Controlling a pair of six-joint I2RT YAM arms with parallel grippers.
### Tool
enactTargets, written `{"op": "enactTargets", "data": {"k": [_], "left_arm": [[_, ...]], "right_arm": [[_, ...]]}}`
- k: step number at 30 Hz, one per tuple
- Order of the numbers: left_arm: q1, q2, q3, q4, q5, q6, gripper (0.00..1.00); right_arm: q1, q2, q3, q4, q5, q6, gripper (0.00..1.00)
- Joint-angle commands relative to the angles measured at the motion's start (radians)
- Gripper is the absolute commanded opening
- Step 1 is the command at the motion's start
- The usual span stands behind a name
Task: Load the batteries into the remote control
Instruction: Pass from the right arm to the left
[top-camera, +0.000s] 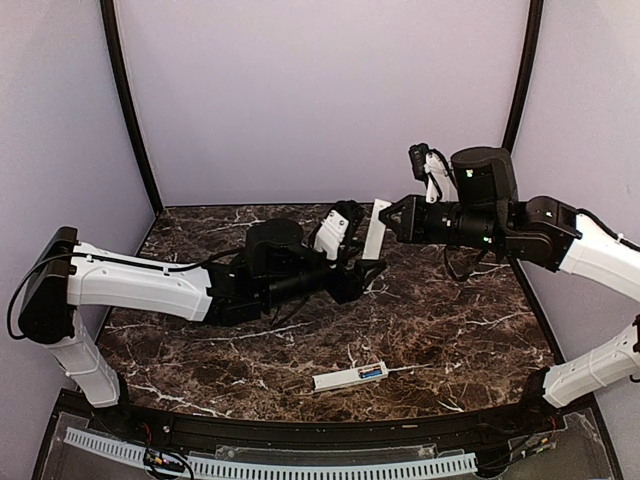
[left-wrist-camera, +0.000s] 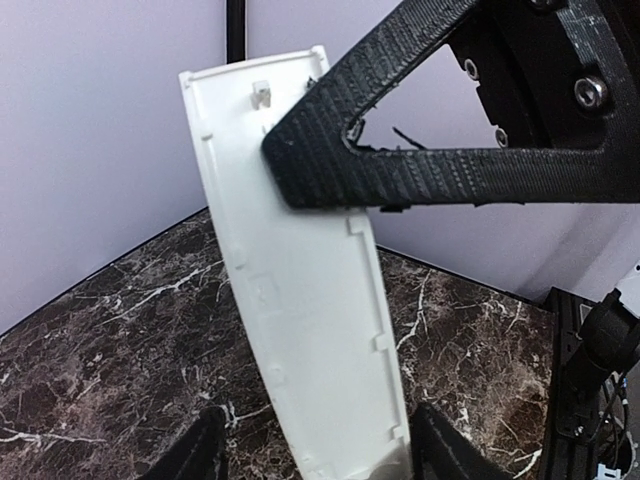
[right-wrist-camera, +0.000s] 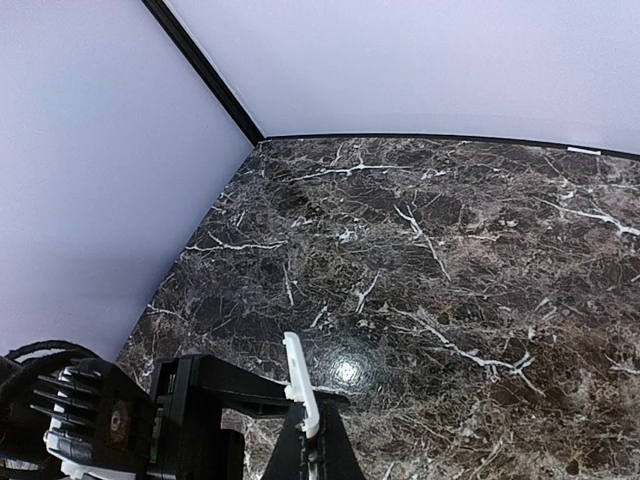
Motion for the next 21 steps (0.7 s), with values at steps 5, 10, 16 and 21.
{"op": "enactTargets", "data": {"k": [5, 10, 16, 21], "left_arm": [[-0.001, 0.017, 0.029, -0.006, 0.010, -0.024, 0.46], [-0.001, 0.008, 0.017, 0.011, 0.018, -0.024, 0.31], [-0.001, -0.008, -0.006, 0.046, 0.020, -0.021, 0.21], [-0.001, -0.022, -0.025, 0.073, 0.022, -0.010, 0.14]], "right_arm": [[0.012, 0.011, -0.004, 0.039, -0.006, 0.017, 0.00], [0.012, 0.013, -0.014, 0.046, -0.018, 0.015, 0.00], [0.013, -0.005, -0.031, 0.053, -0.027, 0.001, 0.00], [0.011, -0.031, -0.047, 0.085, -0.062, -0.058, 0.06]]}}
